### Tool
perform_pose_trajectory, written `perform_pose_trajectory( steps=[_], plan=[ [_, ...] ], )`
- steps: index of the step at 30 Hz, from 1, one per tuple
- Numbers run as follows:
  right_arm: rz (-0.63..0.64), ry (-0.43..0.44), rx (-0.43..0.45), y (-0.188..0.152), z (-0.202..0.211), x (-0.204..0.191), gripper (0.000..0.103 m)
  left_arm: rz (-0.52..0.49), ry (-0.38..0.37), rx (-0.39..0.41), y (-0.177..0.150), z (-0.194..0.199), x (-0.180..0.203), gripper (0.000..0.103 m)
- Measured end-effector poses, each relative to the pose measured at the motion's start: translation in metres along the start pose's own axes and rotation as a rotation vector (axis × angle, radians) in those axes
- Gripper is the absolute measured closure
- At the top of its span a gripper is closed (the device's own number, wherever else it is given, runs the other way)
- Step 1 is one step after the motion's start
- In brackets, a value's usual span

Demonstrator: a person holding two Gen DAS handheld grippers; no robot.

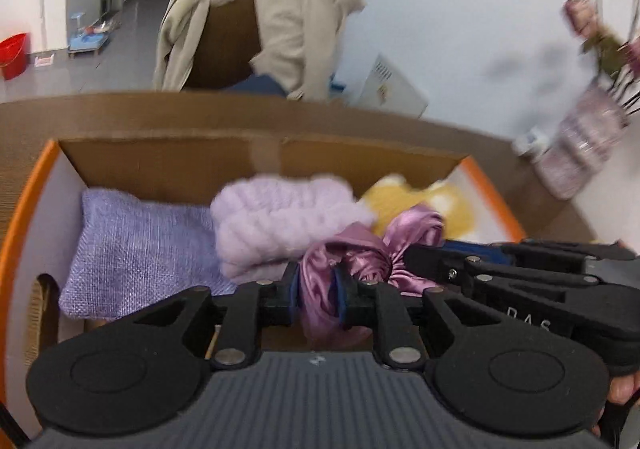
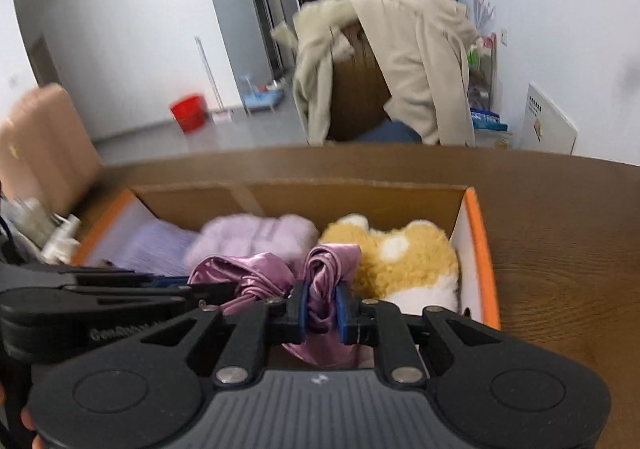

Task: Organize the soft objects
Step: 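Carry the pink scrunchie into the red box and open the right gripper, then grasp the crumpled white tissue with the right gripper while the left grasps the small white box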

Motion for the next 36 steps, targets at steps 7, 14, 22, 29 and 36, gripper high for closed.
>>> perform_pose_trajectory(
  steps=[7,14,22,29,36],
  plan=[
    [0.031,-0.06,-0.019,0.003,-0.01,-0.006,0.073,-0.075,0.021,0.023,0.003,0.022,0.006,0.059],
    [0.032,-0.045,0.082,0.02,0.071,-0.002,0.063,-0.147,0.046,0.132,0.019,0.105,0.038,0.053],
    [0.089,-0.102,0.291,0.029,0.216,0.017,0.04,-0.26,0.118,0.317,0.011,0.248,0.067,0.031],
    [0.092,-0.119,0.361,0.013,0.29,0.017,0.039,-0.259,0.134,0.41,-0.016,0.315,0.086,0.03],
    [0.182,-0.118,0.527,-0.052,0.341,-0.008,0.028,-0.337,0.216,0.57,-0.099,0.368,0.107,0.015]
  ],
)
Point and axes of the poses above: each gripper's, at about its wrist camera, not at the fingertips, and z roughly against the way its jaws point, x to its right, y to its top, the point moved 10 cm from there along -z, roughly the way its jaws point, and after that the axes turned 11 degrees about -y, right-handed, at the moved point
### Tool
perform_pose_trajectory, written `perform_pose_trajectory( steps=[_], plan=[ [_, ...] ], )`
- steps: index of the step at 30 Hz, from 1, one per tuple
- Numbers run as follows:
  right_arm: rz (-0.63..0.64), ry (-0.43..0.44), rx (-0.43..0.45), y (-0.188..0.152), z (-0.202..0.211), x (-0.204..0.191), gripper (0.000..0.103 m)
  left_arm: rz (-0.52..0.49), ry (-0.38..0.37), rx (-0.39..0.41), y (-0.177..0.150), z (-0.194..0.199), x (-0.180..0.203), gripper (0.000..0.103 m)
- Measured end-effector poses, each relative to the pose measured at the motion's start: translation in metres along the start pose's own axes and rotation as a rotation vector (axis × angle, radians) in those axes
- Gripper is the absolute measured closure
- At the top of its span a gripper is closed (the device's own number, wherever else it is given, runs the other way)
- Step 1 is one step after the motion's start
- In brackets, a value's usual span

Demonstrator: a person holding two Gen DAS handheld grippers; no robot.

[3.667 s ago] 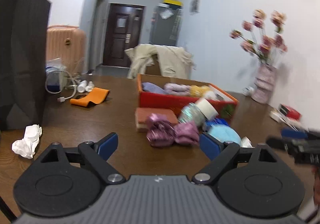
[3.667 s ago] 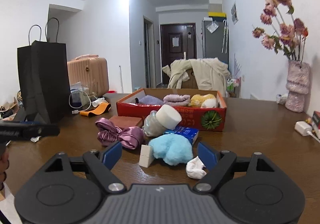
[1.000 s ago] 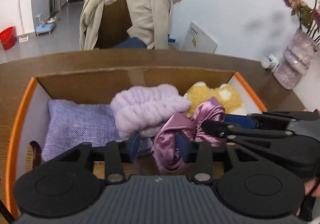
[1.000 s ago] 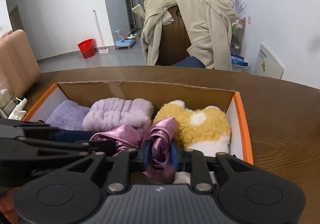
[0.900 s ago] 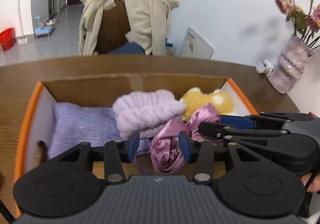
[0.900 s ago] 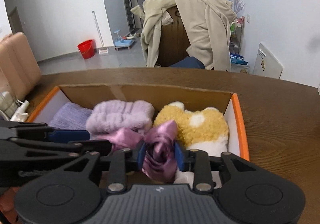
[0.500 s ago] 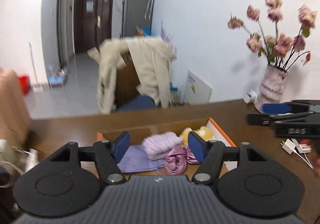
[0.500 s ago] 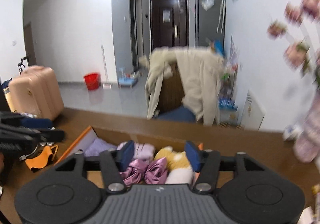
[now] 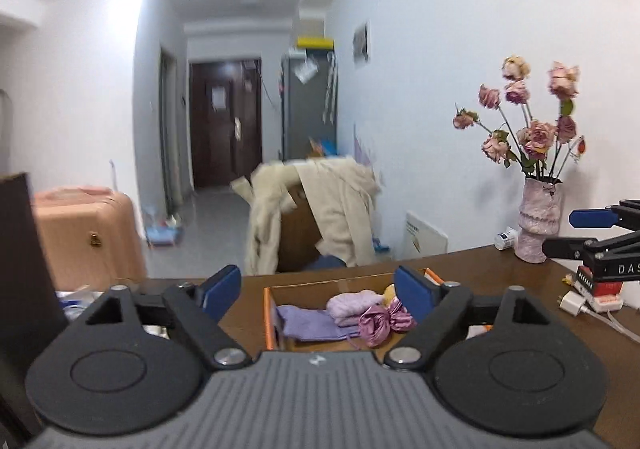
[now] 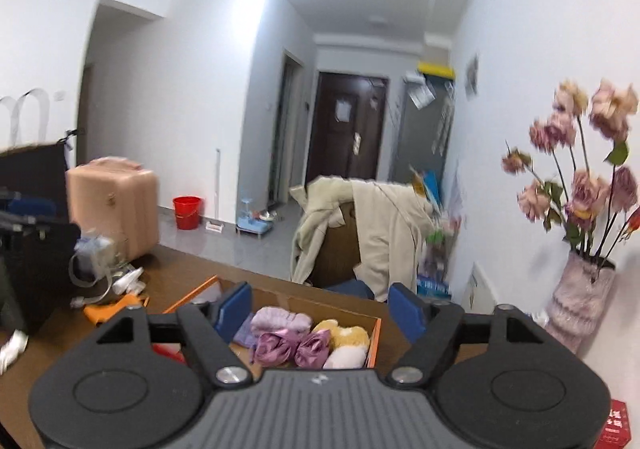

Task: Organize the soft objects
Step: 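Grasp the crumpled white tissue with the right gripper while the left grasps the small white box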

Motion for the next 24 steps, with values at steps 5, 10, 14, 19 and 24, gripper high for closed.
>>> perform_pose_trajectory(
  steps=[5,10,14,19,24],
  plan=[
    [0.012,0.057,0.059,-0.045,0.067,-0.026,0.028,0.012,-0.029,0.067,-0.049,0.063,0.028,0.002],
    [-0.017,0.101,0.127,-0.088,0.125,-0.045,0.014,-0.057,0.035,0.085,-0.105,0.11,0.044,0.0],
    [-0.01,0.048,0.116,-0.142,0.15,-0.06,0.014,-0.024,-0.002,0.09,-0.147,0.132,0.049,0.0],
    [-0.121,0.102,0.01,-0.188,0.159,-0.066,0.014,0.002,-0.02,0.022,-0.175,0.123,0.046,0.0],
    [-0.145,0.061,-0.027,-0.197,0.143,-0.06,0.015,0.033,-0.036,0.002,-0.18,0.108,0.044,0.0]
  ],
)
Point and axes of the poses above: each gripper's, at about its wrist camera, not at the fingertips, and z roughly against the way its jaws point, x to its right, y to its top, the point moved 10 cm from there along -z, roughly the way its jaws point, and after that the axes turned 11 degrees about -y, right-handed, at the moved point
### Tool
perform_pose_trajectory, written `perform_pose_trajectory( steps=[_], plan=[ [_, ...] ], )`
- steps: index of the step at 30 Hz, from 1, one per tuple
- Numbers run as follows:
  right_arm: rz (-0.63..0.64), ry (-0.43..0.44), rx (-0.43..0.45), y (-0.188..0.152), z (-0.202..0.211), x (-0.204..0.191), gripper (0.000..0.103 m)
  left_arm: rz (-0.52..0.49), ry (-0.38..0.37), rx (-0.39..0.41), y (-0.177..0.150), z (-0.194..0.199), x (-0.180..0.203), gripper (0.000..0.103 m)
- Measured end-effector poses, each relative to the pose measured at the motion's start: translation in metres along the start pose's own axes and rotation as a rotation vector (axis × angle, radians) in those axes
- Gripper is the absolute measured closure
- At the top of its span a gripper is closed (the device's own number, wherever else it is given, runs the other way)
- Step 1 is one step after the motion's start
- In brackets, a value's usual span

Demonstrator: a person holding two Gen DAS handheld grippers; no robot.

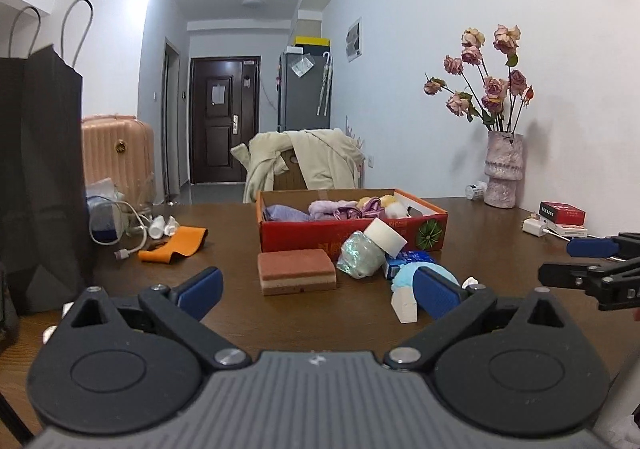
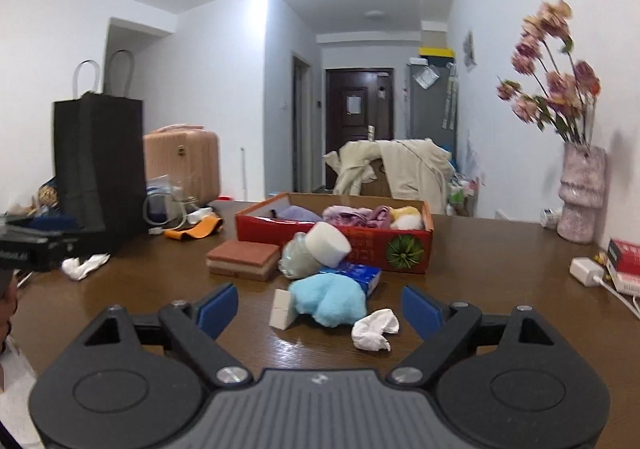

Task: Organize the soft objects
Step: 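Grasp the crumpled white tissue with the right gripper while the left grasps the small white box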

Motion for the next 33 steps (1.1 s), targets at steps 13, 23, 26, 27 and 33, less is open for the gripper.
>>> perform_pose_trajectory(
  steps=[13,23,26,27,33],
  plan=[
    [-0.03,-0.027,-0.193,-0.028,-0.079,0.019,0.041,0.012,-0.122,-0.238,-0.036,-0.131,0.042,0.017],
    [-0.009,0.012,-0.287,-0.036,-0.142,0.028,0.044,0.032,-0.206,-0.36,-0.055,-0.199,0.051,0.072],
    [-0.016,0.031,-0.309,-0.041,-0.152,0.024,0.064,0.031,-0.223,-0.363,-0.057,-0.201,0.051,0.081],
    [-0.021,0.04,-0.322,-0.044,-0.155,0.023,0.07,0.025,-0.224,-0.361,-0.057,-0.201,0.05,0.081],
    [-0.011,0.037,-0.353,-0.05,-0.16,0.023,0.08,0.015,-0.229,-0.358,-0.056,-0.197,0.05,0.083]
  ],
)
Point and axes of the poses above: each gripper's, at about its wrist camera, not at the fingertips, and z roughly against the way its jaws point, x to its right, y to its top, the point moved 10 cm from there along -z, roughly the way its jaws point, and after that the axes turned 11 degrees about -y, right-handed, at the moved point
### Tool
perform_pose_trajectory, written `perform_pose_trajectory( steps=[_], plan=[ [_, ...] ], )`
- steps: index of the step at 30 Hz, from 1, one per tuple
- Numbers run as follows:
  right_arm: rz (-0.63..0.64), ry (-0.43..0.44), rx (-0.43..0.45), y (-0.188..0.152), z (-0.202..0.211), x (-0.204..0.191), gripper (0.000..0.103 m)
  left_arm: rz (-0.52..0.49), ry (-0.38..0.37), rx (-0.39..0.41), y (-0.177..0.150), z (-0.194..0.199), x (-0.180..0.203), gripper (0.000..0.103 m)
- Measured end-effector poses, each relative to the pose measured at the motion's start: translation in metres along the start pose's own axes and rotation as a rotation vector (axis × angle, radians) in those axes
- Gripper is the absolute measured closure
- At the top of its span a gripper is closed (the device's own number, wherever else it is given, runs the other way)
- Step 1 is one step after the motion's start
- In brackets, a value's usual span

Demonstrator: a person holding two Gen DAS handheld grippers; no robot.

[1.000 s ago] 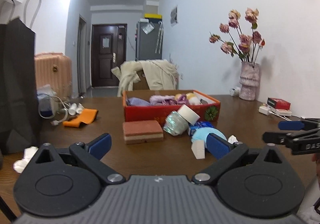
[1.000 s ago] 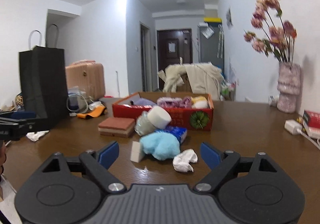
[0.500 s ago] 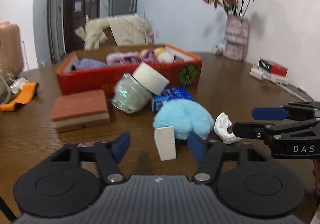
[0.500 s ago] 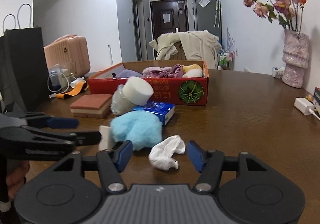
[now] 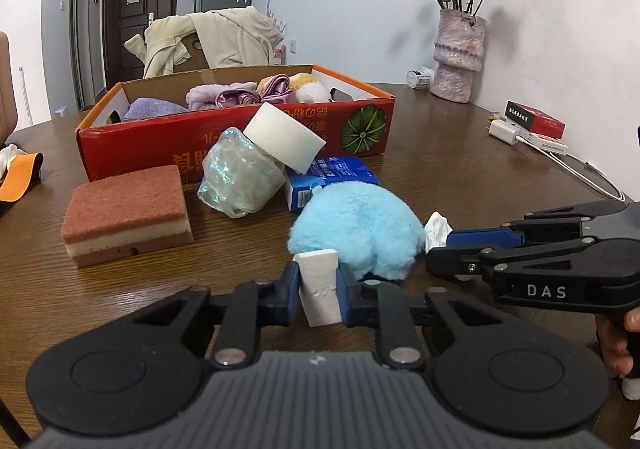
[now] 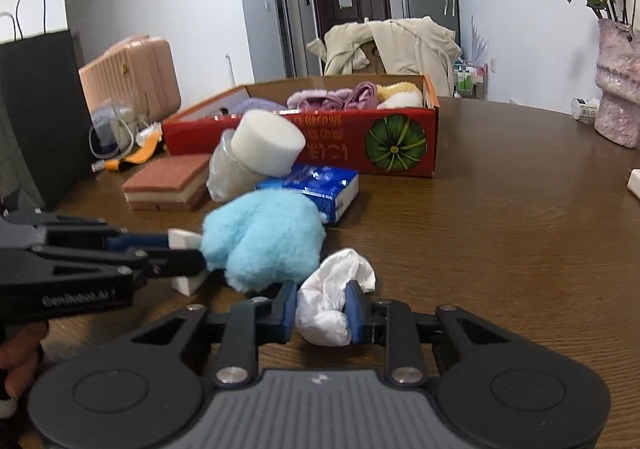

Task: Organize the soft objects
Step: 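Grasp the crumpled white tissue with the right gripper while the left grasps the small white box, then carry the tissue into the red box and release it while the left drops the white box there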

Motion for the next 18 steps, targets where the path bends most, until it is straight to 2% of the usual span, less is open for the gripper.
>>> perform_pose_trajectory(
  steps=[4,11,18],
  plan=[
    [0.0,-0.012,0.004,-0.001,0.008,0.0,0.086,-0.001,-0.004,0.02,0.0,0.016,0.003,0.084],
    [-0.013,-0.034,0.058,-0.001,0.043,0.001,0.087,0.002,0.018,0.097,-0.003,0.068,0.008,0.084],
    [0.007,-0.014,0.135,0.001,0.083,-0.016,0.087,0.0,0.034,0.168,-0.003,0.106,0.016,0.084]
  ],
)
Point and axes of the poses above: each gripper's, at about its wrist camera, not at the fingertips, and z roughly against the way its jaws point, x to its right, y to its top, the point moved 10 cm from there along -z, roughly the way its jaws point, and after that the axes turned 11 degrees about -y, right-handed, at the moved point
